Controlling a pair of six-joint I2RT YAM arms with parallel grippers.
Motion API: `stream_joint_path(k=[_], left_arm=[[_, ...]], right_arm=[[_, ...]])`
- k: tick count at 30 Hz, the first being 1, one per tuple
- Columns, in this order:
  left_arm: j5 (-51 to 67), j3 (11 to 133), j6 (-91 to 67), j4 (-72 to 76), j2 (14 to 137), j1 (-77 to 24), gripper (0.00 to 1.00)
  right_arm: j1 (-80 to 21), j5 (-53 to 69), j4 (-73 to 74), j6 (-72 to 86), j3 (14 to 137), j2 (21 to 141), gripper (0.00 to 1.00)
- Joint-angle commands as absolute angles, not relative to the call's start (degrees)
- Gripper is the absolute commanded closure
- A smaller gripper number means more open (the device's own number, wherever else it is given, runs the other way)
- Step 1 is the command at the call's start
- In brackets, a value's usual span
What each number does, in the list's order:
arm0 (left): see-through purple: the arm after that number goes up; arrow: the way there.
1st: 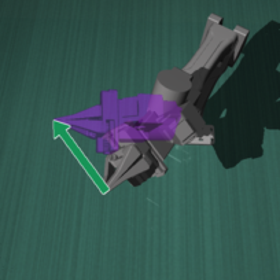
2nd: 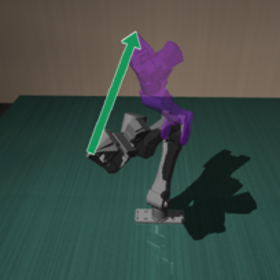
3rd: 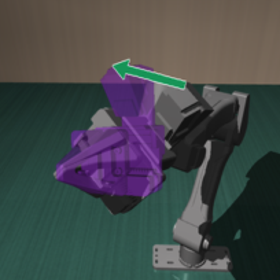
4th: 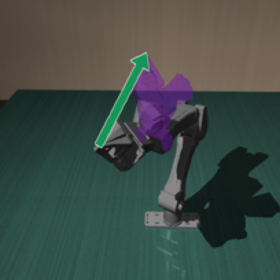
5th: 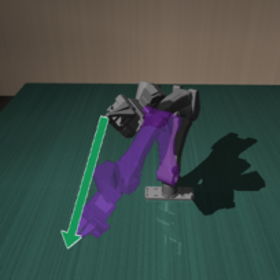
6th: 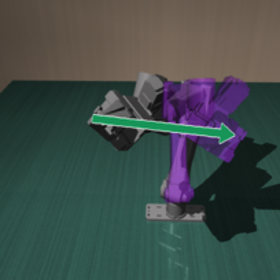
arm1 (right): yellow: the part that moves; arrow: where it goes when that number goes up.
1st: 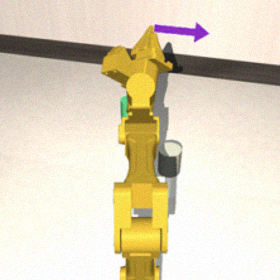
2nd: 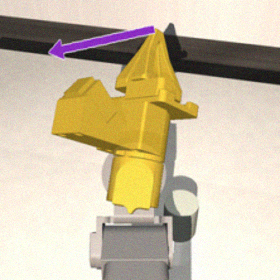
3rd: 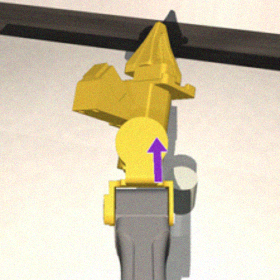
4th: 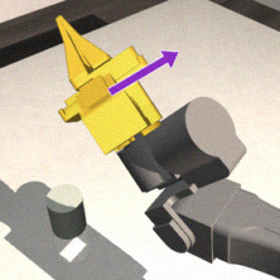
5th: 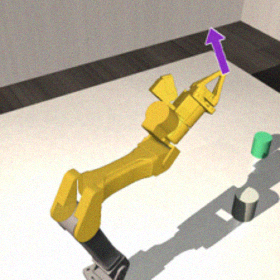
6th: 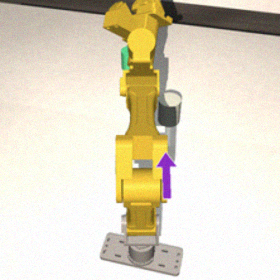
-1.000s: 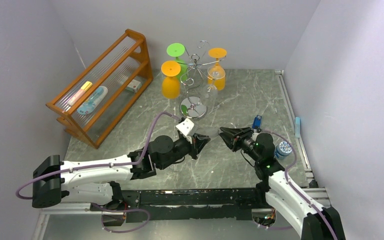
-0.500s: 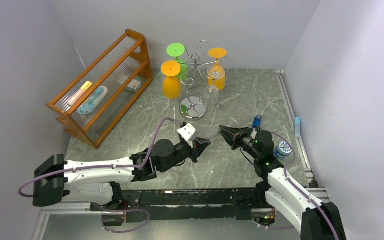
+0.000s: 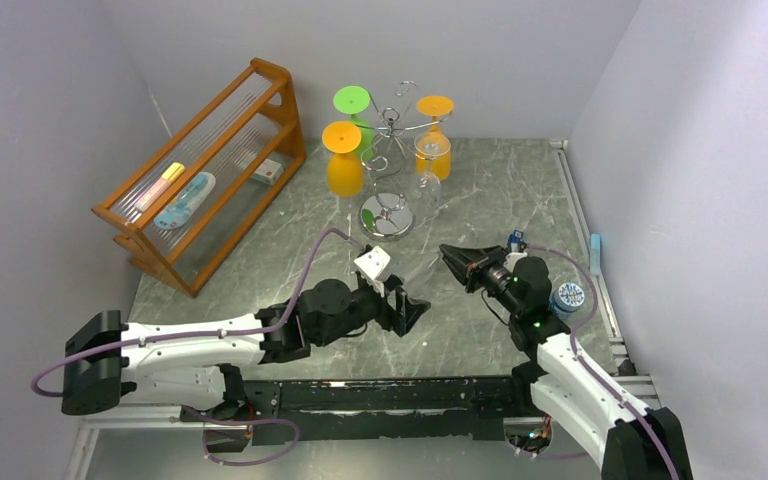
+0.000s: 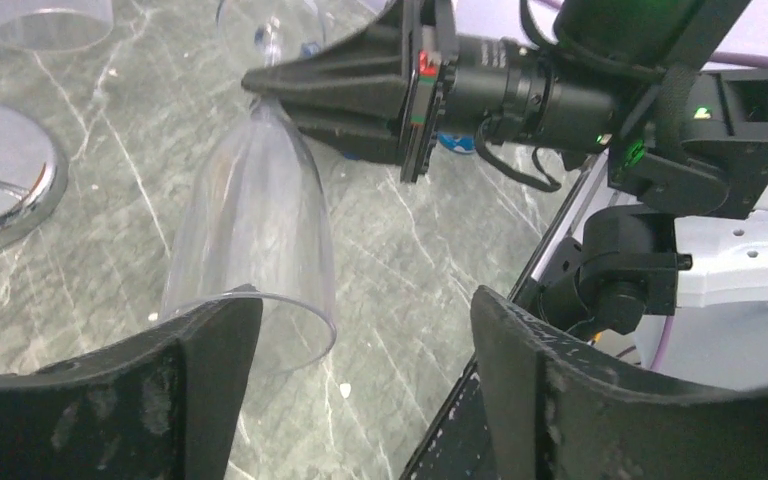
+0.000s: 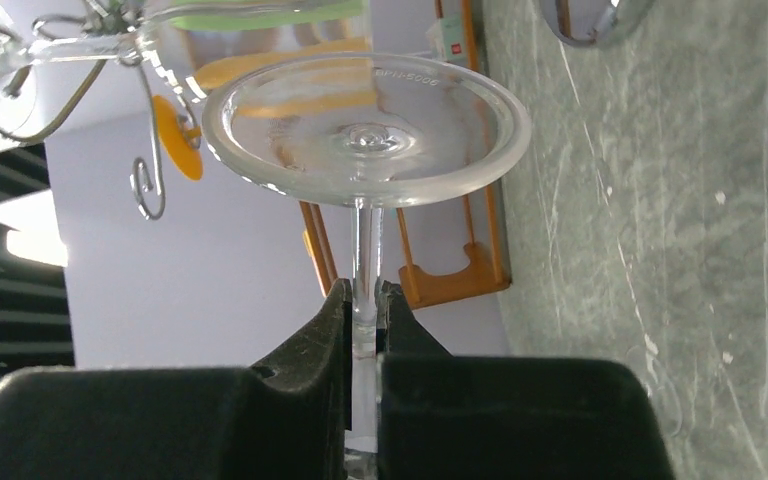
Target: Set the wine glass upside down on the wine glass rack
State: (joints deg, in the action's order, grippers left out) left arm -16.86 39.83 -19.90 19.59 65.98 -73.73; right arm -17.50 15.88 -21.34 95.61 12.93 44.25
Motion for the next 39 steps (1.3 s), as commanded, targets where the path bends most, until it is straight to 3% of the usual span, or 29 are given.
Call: stream_joint_path(k=[1, 4, 14, 24, 34, 39], left_arm=[[-17.6, 43.4, -21.3, 11.0, 63.0, -74.1, 0.15], [-14.7, 43.8, -18.7, 9.3, 61.0, -74.0, 0.04], [-14.4, 48.9, -13.0, 0.3, 58.6, -74.0, 0.05], [-32.6, 63.0, -14.7, -15.0, 61.0, -74.0, 0.04], [-61.7, 68.7, -27.0, -31.4, 58.7, -74.0, 0.04], [-66.0, 68.0, -30.8, -33.8, 54.1, -74.0, 0.04]], right_arm=[[-17.7, 12.2, -21.1, 86.2, 15.9, 42.7, 1.00], [-17.5, 11.7, -19.4, 80.3, 18.3, 43.1, 1.00], [-17.6, 8.2, -11.9, 50.5, 27.1, 38.3, 1.00], [-17.6, 17.2, -26.8, 32.8, 23.9, 32.3, 1.00], [-18.6, 23.9, -31.8, 22.7, 30.8, 40.9, 1.00], [-23.5, 22.5, -33.9, 19.1, 34.7, 47.8, 1.00]])
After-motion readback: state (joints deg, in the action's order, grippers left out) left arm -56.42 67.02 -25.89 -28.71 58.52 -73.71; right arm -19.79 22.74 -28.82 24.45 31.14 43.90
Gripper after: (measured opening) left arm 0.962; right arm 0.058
